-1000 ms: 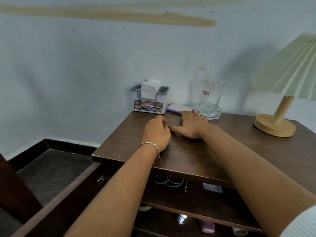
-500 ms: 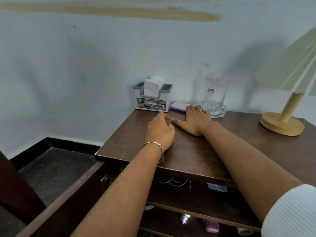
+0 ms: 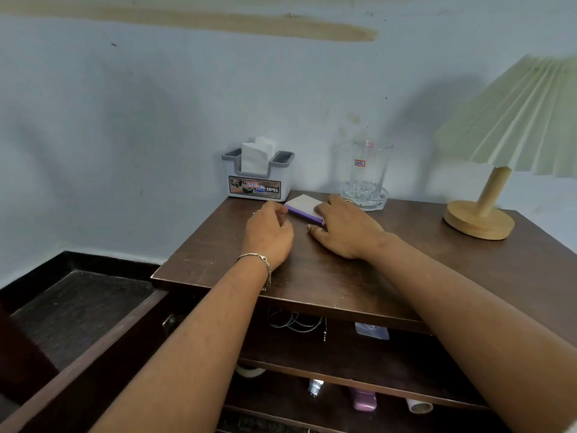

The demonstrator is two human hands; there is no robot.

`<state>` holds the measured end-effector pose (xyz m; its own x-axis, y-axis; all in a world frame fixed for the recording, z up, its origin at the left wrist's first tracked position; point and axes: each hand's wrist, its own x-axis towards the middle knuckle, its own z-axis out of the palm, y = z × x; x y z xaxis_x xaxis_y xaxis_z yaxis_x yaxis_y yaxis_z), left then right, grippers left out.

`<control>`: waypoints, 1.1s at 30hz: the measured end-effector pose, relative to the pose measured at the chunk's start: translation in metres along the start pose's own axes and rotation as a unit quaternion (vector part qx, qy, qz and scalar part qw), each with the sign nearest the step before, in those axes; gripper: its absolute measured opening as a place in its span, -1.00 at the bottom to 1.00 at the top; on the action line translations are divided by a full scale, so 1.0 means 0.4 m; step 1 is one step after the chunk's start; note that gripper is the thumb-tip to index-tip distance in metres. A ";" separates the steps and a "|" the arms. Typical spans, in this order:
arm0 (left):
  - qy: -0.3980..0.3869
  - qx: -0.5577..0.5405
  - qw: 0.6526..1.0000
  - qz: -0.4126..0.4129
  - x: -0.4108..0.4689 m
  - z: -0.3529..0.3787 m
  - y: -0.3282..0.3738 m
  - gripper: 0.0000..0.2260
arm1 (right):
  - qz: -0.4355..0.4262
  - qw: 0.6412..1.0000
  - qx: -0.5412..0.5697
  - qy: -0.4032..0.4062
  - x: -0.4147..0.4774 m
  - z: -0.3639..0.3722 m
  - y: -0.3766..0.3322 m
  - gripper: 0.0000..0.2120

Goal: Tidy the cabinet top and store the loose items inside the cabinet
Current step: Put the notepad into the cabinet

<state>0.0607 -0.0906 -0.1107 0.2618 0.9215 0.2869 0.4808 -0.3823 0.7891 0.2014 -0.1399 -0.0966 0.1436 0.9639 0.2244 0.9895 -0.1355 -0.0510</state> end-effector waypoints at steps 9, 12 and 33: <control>-0.050 0.111 0.993 0.004 0.005 0.008 -0.016 -0.61 | 0.045 0.979 0.200 -0.010 -0.045 -0.017 0.031 -0.63; -0.070 0.098 0.993 0.005 0.004 0.006 -0.017 -0.59 | 0.047 0.975 0.214 -0.029 -0.050 -0.027 0.029 -0.60; -0.135 -0.460 0.863 -0.161 -0.274 -0.037 0.141 -0.78 | 0.165 0.754 0.632 0.064 -0.389 -0.144 0.012 -0.55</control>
<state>0.0466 -0.2120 -0.0896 0.4841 0.8725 -0.0661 -0.2702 0.2209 0.9371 0.1850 -0.3038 -0.0757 0.4596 0.8841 0.0848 0.1019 0.0423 -0.9939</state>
